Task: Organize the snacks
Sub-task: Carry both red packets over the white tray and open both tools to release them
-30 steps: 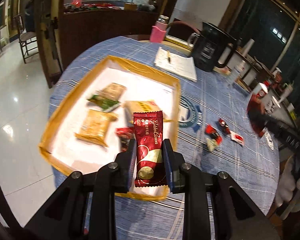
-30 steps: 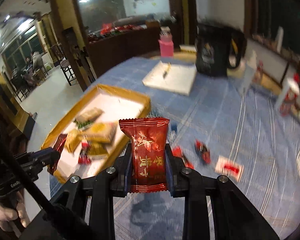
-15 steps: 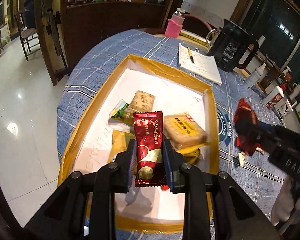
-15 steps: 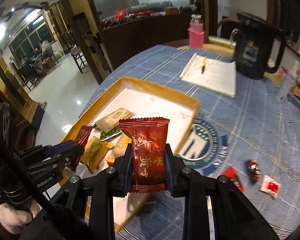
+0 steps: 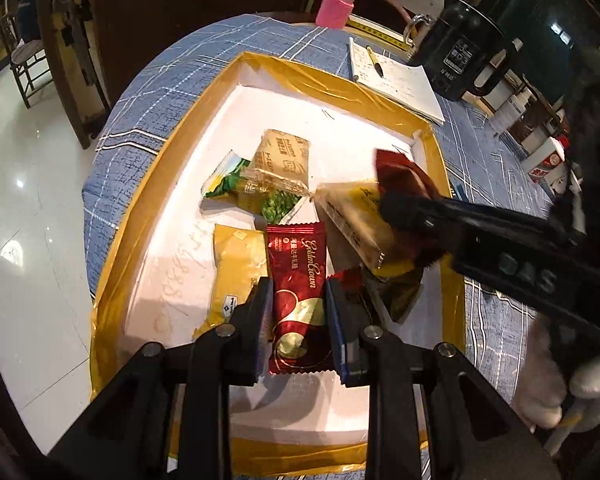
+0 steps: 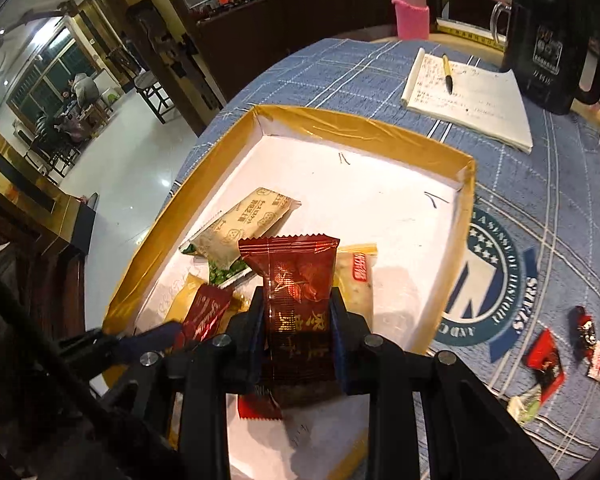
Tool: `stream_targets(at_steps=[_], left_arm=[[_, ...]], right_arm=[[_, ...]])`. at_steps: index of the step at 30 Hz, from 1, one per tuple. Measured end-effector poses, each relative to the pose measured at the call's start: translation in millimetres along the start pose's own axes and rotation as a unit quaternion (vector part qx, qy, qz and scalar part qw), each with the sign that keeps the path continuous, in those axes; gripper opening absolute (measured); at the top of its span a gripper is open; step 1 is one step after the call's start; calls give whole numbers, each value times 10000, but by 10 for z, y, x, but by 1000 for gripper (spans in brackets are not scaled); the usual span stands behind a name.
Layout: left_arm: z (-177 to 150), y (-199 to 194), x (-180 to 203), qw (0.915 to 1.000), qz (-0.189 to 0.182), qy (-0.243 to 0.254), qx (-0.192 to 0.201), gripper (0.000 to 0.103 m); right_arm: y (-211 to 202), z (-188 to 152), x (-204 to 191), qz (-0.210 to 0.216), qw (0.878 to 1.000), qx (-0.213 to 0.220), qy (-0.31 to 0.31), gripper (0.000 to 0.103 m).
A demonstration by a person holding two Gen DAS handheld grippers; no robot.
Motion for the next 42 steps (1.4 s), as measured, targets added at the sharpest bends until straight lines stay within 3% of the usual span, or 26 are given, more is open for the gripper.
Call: stream_targets(at_steps=[9,21,26,31,42], left_arm=[[-192,-37,35,9995,-235,71,-195,28],[-233,-104,-17,9986,-447,-199,-203,34],[-202,-158,-5,9987,-406,-238,-171,55],[-199,-244,39,9990,-387,-226,-70,62],[-259,-282,215,9998,-104,-177,-69,63]], right_arm=[[252,147,-87,-174,9998,-125,-1,27],[354,139,-191,-376,9987,-211,-261,29],[271,163,-269,-406,9983,-73,-412,38],[103,182,-383,-533,9961,178,-678,41],[-286,58,-347,-829,9894,628,-1011,47]])
Point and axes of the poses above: each gripper's, at about its wrist camera, not at the fingertips, and y roughly the way its jaws point, x to its right, z to its top, the point moved 4 cm from there along y, roughly the way its jaws point, and after that the axes turned 1 degree about -z, right-handed, at the moved point
